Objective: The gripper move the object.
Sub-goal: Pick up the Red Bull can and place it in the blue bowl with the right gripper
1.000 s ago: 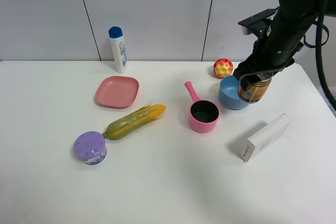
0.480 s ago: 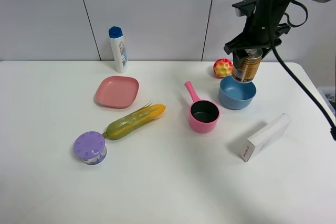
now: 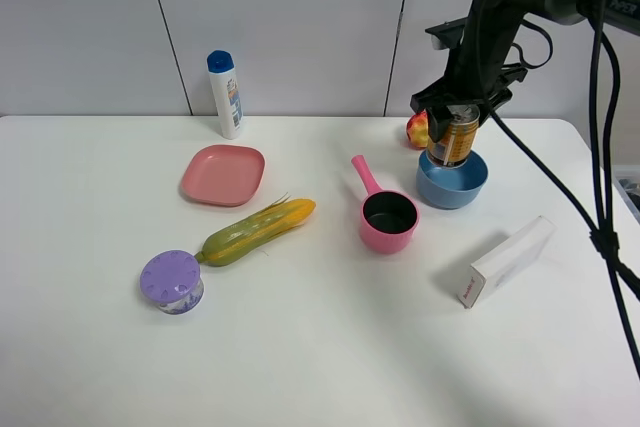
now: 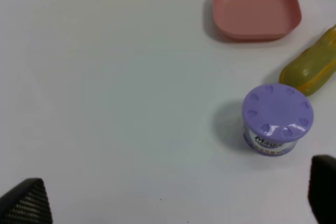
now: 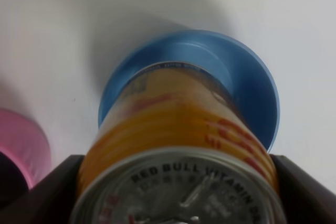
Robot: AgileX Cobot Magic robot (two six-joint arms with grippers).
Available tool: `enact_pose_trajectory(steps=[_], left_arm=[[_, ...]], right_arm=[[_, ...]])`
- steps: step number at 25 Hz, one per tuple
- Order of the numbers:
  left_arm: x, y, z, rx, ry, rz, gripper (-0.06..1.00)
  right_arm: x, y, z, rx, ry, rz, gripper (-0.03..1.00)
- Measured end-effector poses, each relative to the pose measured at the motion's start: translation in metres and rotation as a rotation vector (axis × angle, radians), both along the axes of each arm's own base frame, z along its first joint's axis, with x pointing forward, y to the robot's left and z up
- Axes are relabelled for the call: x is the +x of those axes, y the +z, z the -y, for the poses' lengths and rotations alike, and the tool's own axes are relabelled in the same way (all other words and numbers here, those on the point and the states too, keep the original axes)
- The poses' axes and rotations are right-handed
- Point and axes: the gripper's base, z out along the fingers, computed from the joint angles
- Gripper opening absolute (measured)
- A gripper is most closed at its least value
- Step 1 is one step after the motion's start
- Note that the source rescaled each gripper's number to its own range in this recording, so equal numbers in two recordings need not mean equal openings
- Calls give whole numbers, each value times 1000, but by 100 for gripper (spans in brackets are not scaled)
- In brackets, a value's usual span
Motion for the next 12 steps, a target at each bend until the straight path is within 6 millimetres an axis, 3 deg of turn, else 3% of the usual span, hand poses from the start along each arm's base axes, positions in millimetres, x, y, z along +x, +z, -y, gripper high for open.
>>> enact_pose_trajectory(steps=[12], left_arm=[[0,0,0,0,0,0,100]], right_arm=[[2,0,7,-15,-30,5,1]])
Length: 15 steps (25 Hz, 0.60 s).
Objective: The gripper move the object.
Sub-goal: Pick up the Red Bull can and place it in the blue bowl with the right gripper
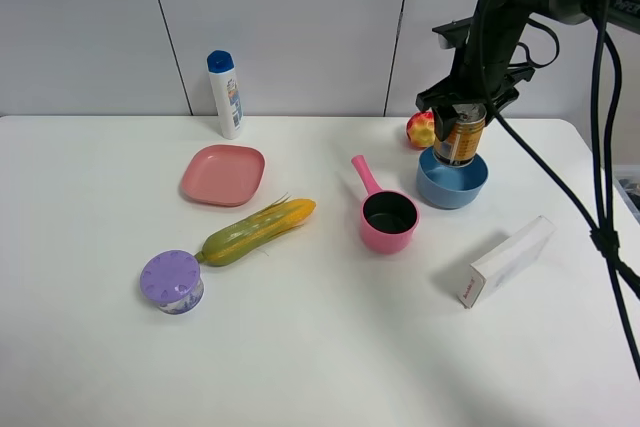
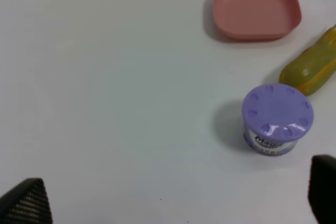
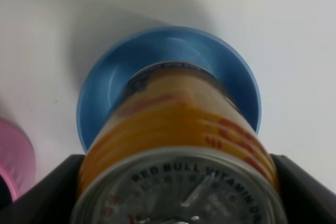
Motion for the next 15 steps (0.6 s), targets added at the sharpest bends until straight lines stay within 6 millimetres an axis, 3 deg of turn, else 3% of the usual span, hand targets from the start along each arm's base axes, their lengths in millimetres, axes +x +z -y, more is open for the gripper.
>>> enact_pose_trajectory(steps=[9,15], left_arm=[[0,0,0,0,0,0,100],[0,0,0,0,0,0,100]], right_arm=[[0,0,1,-7,30,-1,1],[0,-10,21,-1,-3,-40,1]])
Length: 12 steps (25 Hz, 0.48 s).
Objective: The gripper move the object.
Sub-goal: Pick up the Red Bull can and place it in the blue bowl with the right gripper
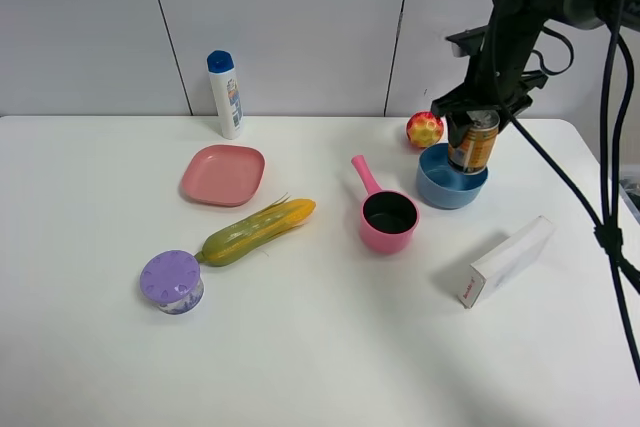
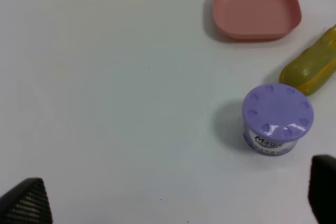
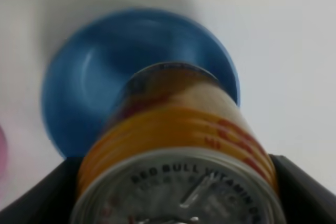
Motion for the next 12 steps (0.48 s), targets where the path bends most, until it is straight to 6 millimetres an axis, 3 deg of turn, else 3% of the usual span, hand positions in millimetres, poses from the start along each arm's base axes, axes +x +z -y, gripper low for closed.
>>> enact_pose_trajectory(steps=[5,12], left_arm=[[0,0,0,0,0,0,100],[0,0,0,0,0,0,100]], right_arm=[[-6,-24,6,22,2,-46,1],[0,-25,2,56,27,32,1]])
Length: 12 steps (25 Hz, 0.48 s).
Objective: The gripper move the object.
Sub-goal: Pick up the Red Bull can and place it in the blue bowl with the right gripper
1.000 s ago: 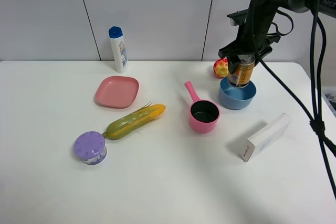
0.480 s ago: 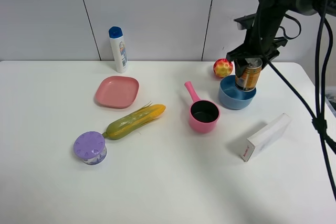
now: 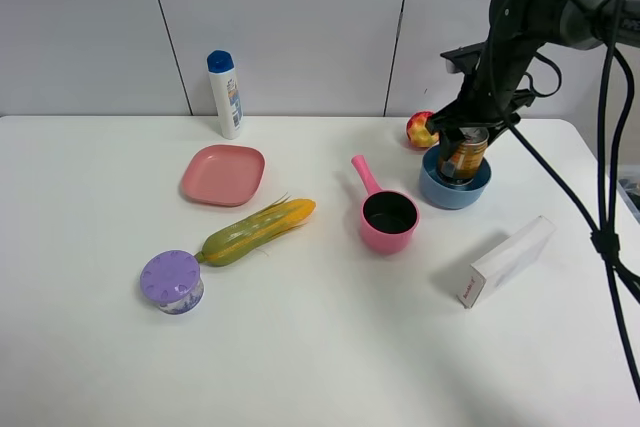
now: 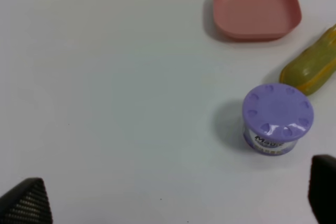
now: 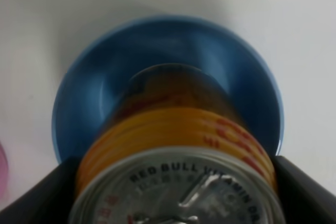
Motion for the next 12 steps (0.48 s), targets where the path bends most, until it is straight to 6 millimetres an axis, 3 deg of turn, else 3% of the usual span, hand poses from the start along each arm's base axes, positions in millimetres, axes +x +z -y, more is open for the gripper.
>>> enact_pose_trajectory(steps=[12], left_arm=[[0,0,0,0,0,0,100]], right_arm=[[7,-28,-8,-1,22,11,1]])
